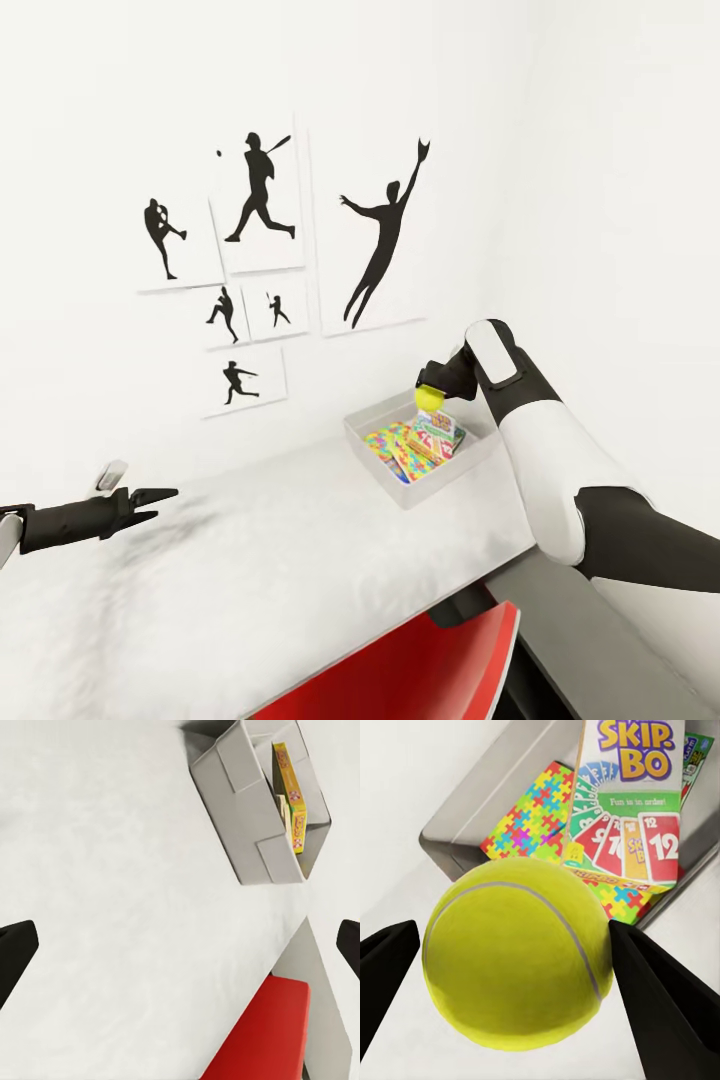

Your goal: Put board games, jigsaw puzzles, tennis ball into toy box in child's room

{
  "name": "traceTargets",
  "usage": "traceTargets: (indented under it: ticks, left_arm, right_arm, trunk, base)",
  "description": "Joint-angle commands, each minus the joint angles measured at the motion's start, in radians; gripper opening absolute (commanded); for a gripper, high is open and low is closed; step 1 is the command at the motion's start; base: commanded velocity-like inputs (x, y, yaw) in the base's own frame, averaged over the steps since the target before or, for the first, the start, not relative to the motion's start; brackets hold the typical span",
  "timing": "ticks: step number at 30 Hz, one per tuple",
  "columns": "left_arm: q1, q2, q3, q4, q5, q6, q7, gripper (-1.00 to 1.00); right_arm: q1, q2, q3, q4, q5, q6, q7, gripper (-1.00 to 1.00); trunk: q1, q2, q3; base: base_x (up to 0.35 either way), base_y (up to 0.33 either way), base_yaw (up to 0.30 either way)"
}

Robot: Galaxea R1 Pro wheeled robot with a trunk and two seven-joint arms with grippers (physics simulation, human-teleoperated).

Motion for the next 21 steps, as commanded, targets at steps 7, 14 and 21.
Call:
traceTargets:
  ticks: [7, 14, 21]
  left_arm:
    - [-0.001, 0.000, 0.000, 0.000, -0.002, -0.004, -0.003, 1.00]
    - [-0.001, 0.000, 0.000, 0.000, -0.002, -0.008, -0.004, 1.00]
    - [-0.001, 0.000, 0.000, 0.000, -0.001, -0.008, -0.003, 1.00]
  right_arm:
    - [-0.002, 0.001, -0.004, -0.001, -0.008, 0.002, -0.009, -1.00]
    - [-0.001, 0.001, -0.004, -0.001, -0.008, 0.002, -0.009, -1.00]
    - [-0.002, 0.001, -0.004, -0.001, -0.008, 0.002, -0.010, -1.00]
  trunk:
    - [0.001, -0.002, -0.002]
    - [0.001, -0.002, -0.002]
    - [0.001, -0.002, -0.002]
  base:
    - [0.100, 0.000, 0.000]
    - [0.073, -0.036, 0.000]
    - [0.040, -0.026, 0.000]
